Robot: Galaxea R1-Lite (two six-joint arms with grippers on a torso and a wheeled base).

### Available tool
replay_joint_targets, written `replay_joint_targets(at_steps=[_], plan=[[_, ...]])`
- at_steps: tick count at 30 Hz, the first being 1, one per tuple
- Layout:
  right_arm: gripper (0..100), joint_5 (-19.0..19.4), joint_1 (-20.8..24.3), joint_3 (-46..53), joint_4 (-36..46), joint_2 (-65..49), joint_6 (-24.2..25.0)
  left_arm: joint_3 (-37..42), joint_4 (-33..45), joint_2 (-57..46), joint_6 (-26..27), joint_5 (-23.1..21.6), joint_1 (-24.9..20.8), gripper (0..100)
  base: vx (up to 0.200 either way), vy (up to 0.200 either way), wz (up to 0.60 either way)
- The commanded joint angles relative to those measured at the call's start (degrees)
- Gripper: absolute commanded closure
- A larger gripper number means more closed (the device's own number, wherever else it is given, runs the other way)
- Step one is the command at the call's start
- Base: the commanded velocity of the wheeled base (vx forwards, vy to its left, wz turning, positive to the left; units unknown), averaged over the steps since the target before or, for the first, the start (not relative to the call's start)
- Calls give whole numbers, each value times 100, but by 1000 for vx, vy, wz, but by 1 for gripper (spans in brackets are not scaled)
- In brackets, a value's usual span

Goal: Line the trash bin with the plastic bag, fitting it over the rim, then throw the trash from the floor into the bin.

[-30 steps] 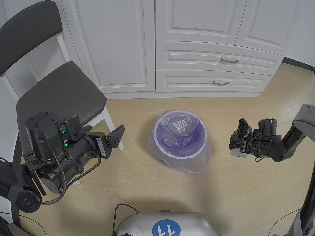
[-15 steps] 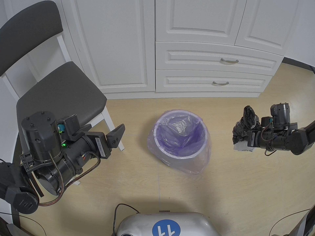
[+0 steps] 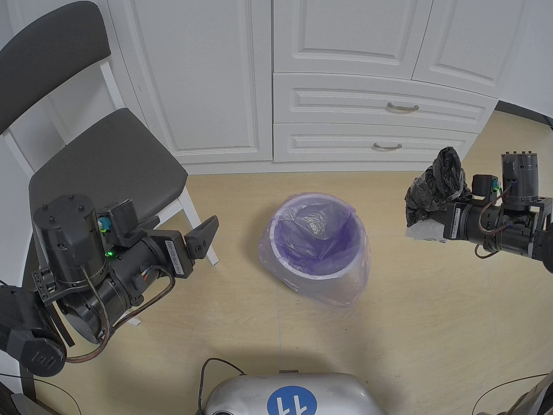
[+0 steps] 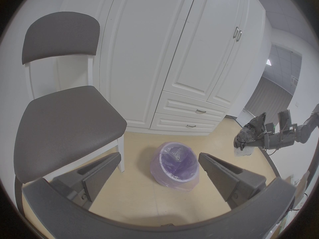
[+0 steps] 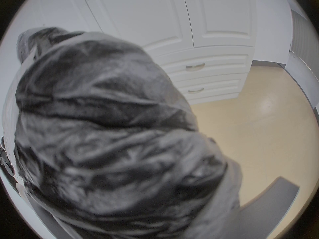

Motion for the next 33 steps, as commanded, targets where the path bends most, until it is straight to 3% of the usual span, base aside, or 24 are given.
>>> replay_joint_targets(at_steps=[1, 5, 16, 25, 33], plan=[[100, -361, 489, -15, -80, -301, 113, -8, -4, -2, -1, 1, -3, 0, 0, 0, 0], [100, -739, 911, -59, -89, -239, 280, -8, -13, -2, -1, 1, -3, 0, 0, 0, 0], [100, -898, 1526, 134, -1074, 271, 693, -8, -13, -2, -1, 1, 6, 0, 0, 0, 0], [100, -933, 1570, 125, -2058, 745, 904, -17, -66, 42, -10, 1, 15, 0, 0, 0, 0], [100, -933, 1606, 143, -2084, 754, 939, 203, -101, -177, 122, -52, -73, 0, 0, 0, 0]])
